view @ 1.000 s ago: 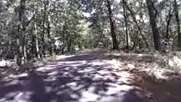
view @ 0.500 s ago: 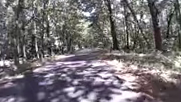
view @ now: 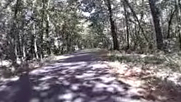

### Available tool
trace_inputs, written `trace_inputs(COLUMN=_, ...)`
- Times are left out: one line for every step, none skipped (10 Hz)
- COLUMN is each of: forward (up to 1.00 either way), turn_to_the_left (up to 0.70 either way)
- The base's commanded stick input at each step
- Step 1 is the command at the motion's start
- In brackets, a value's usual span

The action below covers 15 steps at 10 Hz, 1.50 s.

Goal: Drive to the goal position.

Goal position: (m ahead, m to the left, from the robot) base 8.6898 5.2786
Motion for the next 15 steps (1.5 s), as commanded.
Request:
trace_inputs(forward=0.45, turn_to_the_left=0.0)
trace_inputs(forward=0.45, turn_to_the_left=0.0)
trace_inputs(forward=0.45, turn_to_the_left=0.0)
trace_inputs(forward=0.45, turn_to_the_left=0.0)
trace_inputs(forward=0.45, turn_to_the_left=0.0)
trace_inputs(forward=0.45, turn_to_the_left=0.0)
trace_inputs(forward=0.45, turn_to_the_left=0.0)
trace_inputs(forward=0.45, turn_to_the_left=0.0)
trace_inputs(forward=0.45, turn_to_the_left=0.0)
trace_inputs(forward=0.45, turn_to_the_left=0.0)
trace_inputs(forward=0.45, turn_to_the_left=0.0)
trace_inputs(forward=0.45, turn_to_the_left=0.0)
trace_inputs(forward=0.45, turn_to_the_left=0.0)
trace_inputs(forward=0.45, turn_to_the_left=0.0)
trace_inputs(forward=0.45, turn_to_the_left=0.0)
